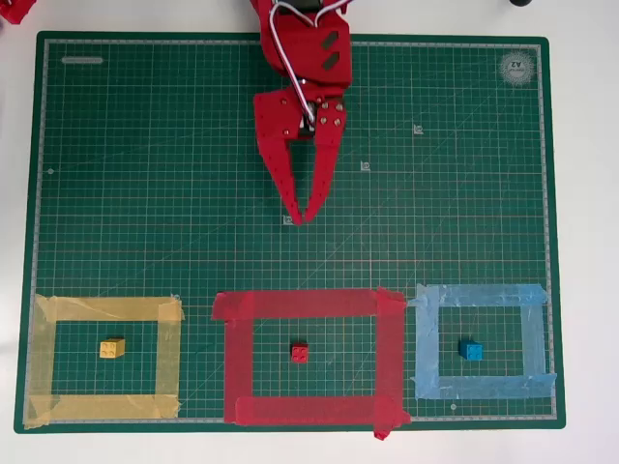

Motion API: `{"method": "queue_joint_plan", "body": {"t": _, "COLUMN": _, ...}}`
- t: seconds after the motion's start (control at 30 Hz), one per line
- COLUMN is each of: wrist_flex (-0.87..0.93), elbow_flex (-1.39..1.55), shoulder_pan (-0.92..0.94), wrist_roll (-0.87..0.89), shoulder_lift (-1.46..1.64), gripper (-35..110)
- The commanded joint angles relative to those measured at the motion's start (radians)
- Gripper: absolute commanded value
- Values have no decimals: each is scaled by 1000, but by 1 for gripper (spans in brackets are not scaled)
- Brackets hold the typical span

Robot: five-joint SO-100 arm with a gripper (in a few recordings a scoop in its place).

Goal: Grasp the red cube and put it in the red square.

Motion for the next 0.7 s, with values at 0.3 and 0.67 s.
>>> {"method": "queue_joint_plan", "body": {"t": 0.3, "wrist_flex": 377, "elbow_flex": 328, "shoulder_pan": 54, "wrist_roll": 106, "shoulder_lift": 554, "gripper": -1}}
{"method": "queue_joint_plan", "body": {"t": 0.67, "wrist_flex": 1006, "elbow_flex": 330, "shoulder_pan": 66, "wrist_roll": 98, "shoulder_lift": 724, "gripper": -1}}
